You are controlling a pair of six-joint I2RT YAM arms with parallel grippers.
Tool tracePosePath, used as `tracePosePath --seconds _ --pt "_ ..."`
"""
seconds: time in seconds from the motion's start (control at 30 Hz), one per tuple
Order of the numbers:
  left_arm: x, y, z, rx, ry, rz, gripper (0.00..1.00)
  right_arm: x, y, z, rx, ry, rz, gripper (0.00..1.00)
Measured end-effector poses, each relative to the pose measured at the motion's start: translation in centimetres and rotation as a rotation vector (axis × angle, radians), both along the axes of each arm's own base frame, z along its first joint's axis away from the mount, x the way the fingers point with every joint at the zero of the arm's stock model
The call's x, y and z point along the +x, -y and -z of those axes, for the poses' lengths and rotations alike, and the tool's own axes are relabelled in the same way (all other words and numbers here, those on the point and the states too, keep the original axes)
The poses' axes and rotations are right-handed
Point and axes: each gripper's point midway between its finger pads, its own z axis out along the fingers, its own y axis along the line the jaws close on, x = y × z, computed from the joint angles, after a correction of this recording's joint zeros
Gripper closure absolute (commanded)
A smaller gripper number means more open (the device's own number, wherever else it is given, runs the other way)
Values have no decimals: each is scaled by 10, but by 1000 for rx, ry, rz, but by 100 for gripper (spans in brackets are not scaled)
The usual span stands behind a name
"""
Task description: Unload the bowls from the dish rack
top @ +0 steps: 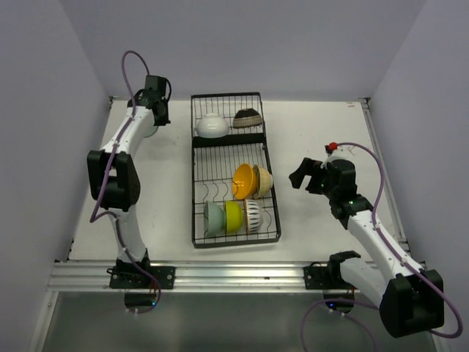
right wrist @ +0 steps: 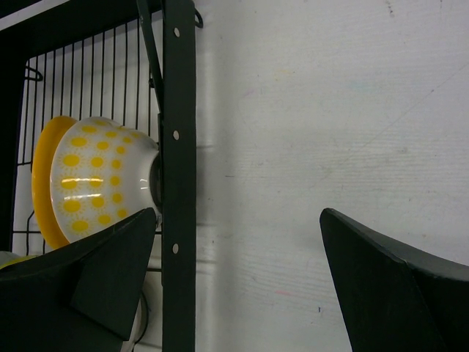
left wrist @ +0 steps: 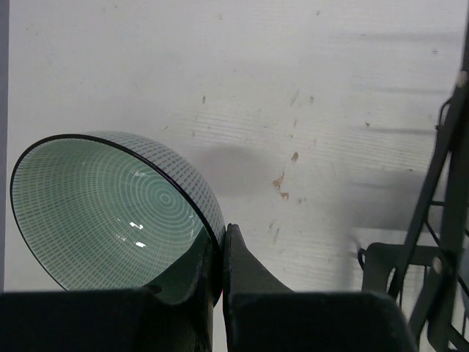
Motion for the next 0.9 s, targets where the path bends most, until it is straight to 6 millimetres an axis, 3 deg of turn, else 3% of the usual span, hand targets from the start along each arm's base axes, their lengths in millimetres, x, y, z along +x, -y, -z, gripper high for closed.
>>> tracePosePath --seconds 0.13,0.3,0.5,0.9 --pt "15 -15 20 4 -52 -32 100 0 0 0 -5 0 2 1" --pt "28 -14 39 -5 -87 -28 100 0 -1 1 -7 -1 2 2" --pt "22 -13 61 -9 -150 -21 99 -1 -1 1 -14 -1 4 2" --pt "14 -17 87 -2 -211 -29 92 -1 -1 2 -21 0 8 2"
